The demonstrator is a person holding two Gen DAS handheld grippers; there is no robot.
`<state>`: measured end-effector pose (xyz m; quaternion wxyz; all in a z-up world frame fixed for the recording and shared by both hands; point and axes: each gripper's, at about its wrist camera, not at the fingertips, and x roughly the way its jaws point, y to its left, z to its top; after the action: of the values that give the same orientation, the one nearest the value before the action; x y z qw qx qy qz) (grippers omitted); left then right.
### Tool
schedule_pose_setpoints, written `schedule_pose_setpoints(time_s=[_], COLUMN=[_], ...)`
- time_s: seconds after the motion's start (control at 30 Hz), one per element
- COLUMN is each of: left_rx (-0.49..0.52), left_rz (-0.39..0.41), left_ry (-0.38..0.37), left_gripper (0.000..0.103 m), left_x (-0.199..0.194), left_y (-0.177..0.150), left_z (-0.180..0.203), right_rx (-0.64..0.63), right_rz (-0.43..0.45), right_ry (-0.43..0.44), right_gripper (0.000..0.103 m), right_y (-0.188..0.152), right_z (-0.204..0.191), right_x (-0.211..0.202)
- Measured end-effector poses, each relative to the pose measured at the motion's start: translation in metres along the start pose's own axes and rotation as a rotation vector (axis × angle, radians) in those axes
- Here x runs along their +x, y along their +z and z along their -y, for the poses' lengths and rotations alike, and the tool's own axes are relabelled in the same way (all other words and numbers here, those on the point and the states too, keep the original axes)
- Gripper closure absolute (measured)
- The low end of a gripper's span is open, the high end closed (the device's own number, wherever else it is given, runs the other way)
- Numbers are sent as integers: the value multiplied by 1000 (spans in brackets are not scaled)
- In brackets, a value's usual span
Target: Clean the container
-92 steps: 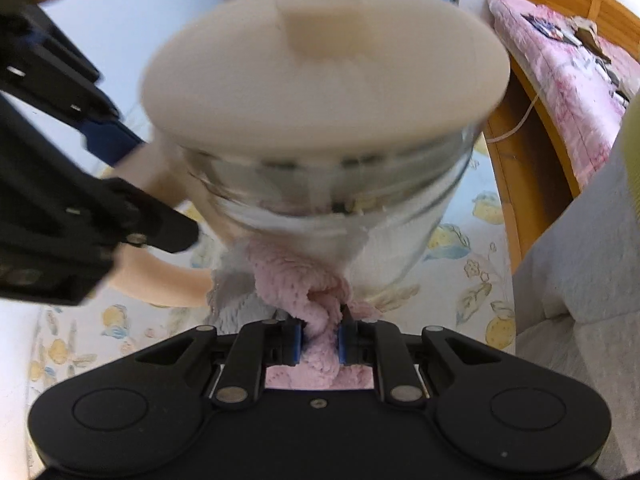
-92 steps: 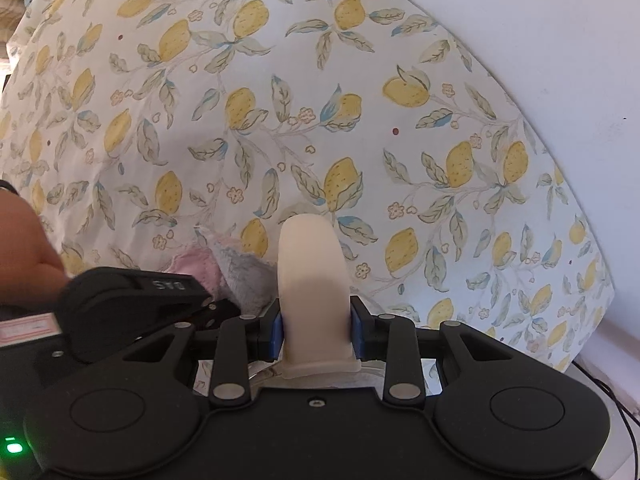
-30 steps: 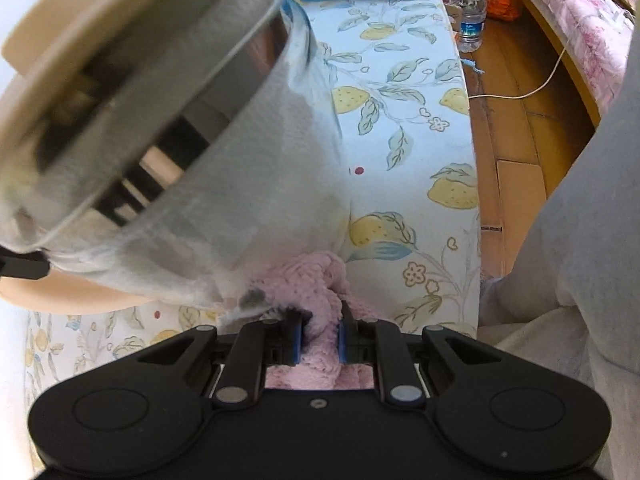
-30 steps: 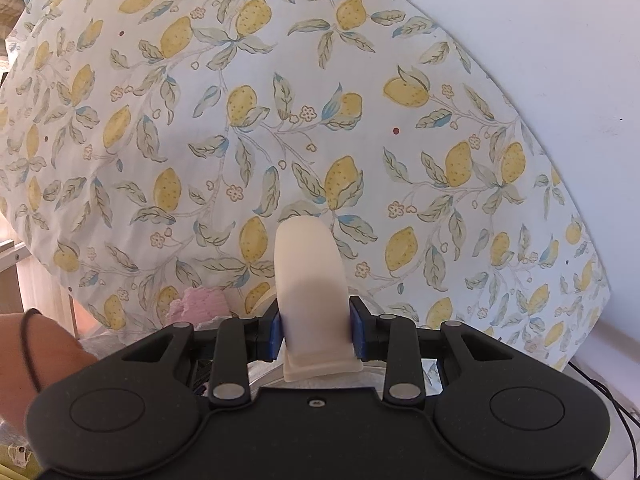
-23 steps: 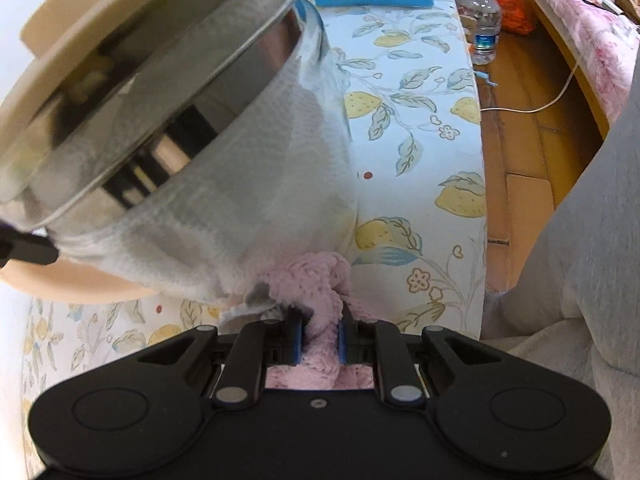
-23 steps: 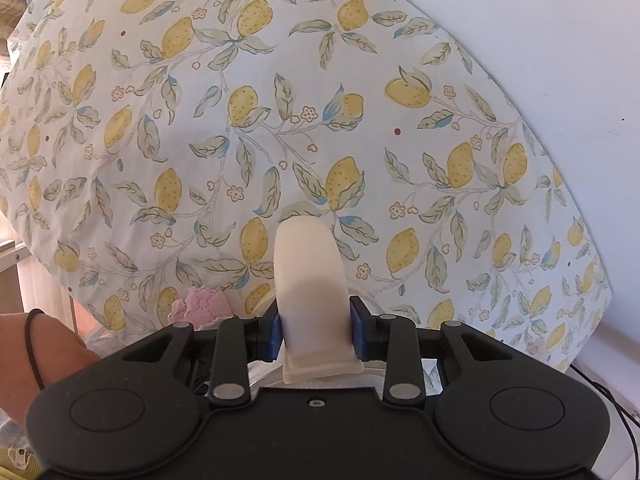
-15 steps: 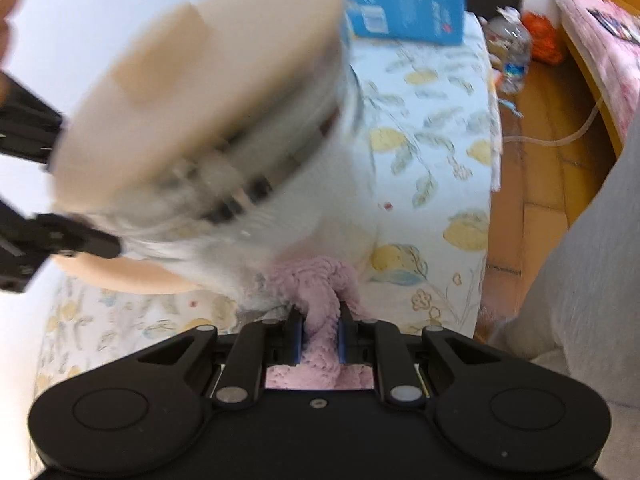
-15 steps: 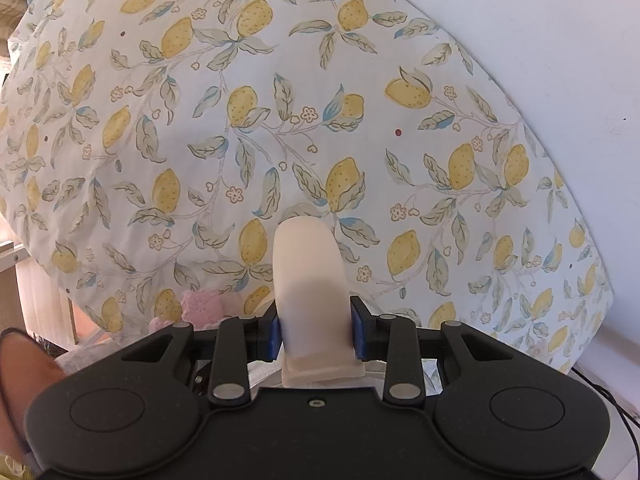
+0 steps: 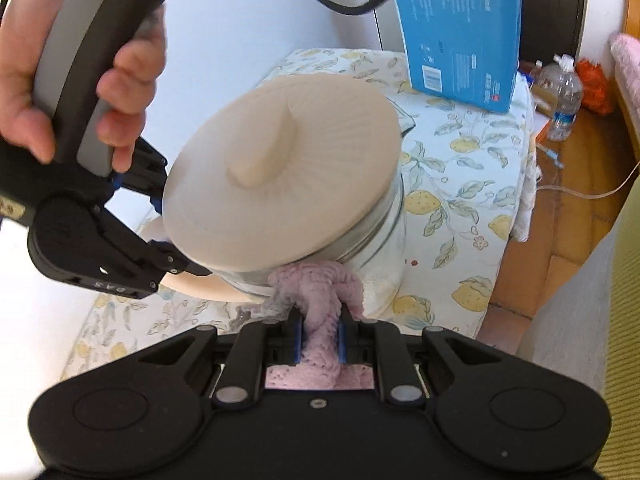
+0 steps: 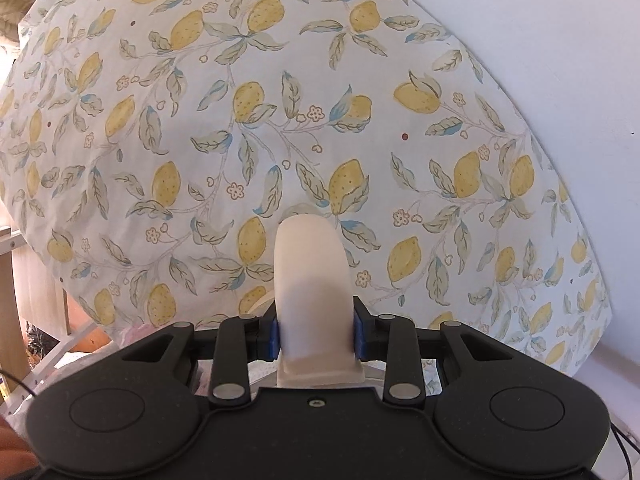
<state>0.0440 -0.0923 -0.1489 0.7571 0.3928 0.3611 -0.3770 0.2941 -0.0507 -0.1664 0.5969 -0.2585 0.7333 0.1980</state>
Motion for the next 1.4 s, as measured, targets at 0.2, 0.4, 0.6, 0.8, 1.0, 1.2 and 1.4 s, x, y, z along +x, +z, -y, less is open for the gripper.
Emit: schedule_pose_setpoints(time_s=[0.2,0.4,0.6,0.8,1.0,1.2,1.4], left_rx=[-13,12,28,20,-51,-52,-46], left_rz=[-27,-71,-90,-92,-88,-75,-69], left_ry=[12,-16,-55,-79,-96,-76,-25], left_gripper=[88,88,88,88,88,88,88], left_x=[13,45,68,82,94,88,84], left_y=[6,6,5,-1,-7,-8,-6], left_z=[10,30,45,49,46,38,23], right_rx=[-25,-27,-30,-28,12,143,323], right_rz=[-6,-5,-4,-4,-5,11,26], right_ry=[-9,-5,-6,-3,8,33,66], right_gripper=[66,66,66,66,65,64,63], right_y=[-1,-4,-5,-5,-5,-7,-12], right_z=[1,5,6,8,11,33,70], right_x=[1,1,2,2,4,5,7])
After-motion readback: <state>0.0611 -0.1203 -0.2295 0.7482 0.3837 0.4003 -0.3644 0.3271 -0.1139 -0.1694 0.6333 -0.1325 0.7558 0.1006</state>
